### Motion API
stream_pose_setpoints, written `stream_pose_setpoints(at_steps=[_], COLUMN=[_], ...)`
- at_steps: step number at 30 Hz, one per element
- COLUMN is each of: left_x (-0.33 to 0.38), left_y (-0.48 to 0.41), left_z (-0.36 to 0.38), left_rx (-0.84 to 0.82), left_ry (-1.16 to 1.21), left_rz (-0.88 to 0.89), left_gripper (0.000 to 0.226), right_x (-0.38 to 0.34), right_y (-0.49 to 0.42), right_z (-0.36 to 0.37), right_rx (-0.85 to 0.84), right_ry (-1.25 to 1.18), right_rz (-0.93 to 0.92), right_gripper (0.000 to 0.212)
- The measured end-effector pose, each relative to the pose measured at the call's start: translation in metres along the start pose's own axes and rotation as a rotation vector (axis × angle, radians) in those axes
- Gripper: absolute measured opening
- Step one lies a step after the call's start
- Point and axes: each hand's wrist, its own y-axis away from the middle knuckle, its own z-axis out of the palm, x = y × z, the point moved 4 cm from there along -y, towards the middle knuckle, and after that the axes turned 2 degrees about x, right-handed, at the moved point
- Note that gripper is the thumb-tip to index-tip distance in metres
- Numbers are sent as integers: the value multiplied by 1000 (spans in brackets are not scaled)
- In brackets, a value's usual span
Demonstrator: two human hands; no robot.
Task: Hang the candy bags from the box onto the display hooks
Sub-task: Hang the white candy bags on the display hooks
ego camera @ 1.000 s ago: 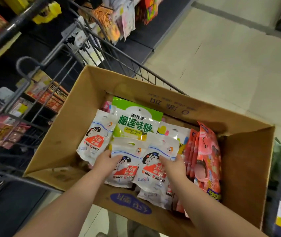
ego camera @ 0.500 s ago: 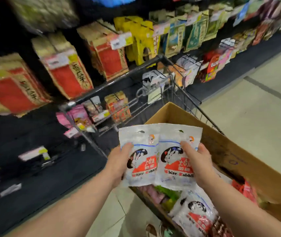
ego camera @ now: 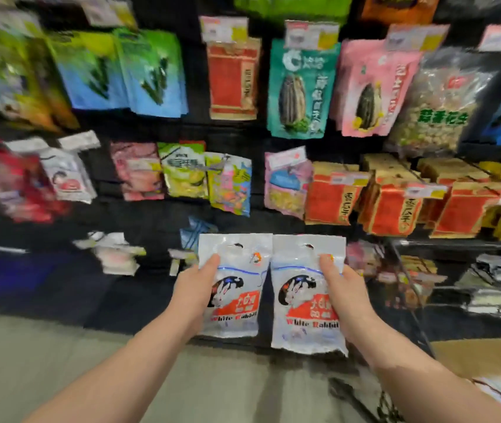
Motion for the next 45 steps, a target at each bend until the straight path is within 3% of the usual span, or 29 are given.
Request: stream_pose_setpoints(at_steps=[7, 18, 32, 45], left_x=[2, -20, 52, 64], left_y=[0, -24, -214, -323], left_z=[-191, -354, -465, -511], left_rx=[314, 597, 630, 581], left_ry=[147, 268, 206, 262], left_rz=[58, -17, -30, -79], left_gripper=[30, 38, 37, 30], right_x=[-8, -15, -37, -40], right_y=[46, 71, -33, -86], right_z=[183, 395, 626, 739], right_rx=[-289, -562, -552, -472], right_ry=[86, 220, 180, 154], right_rz=[25, -31, 36, -20], right_gripper=[28, 26, 18, 20])
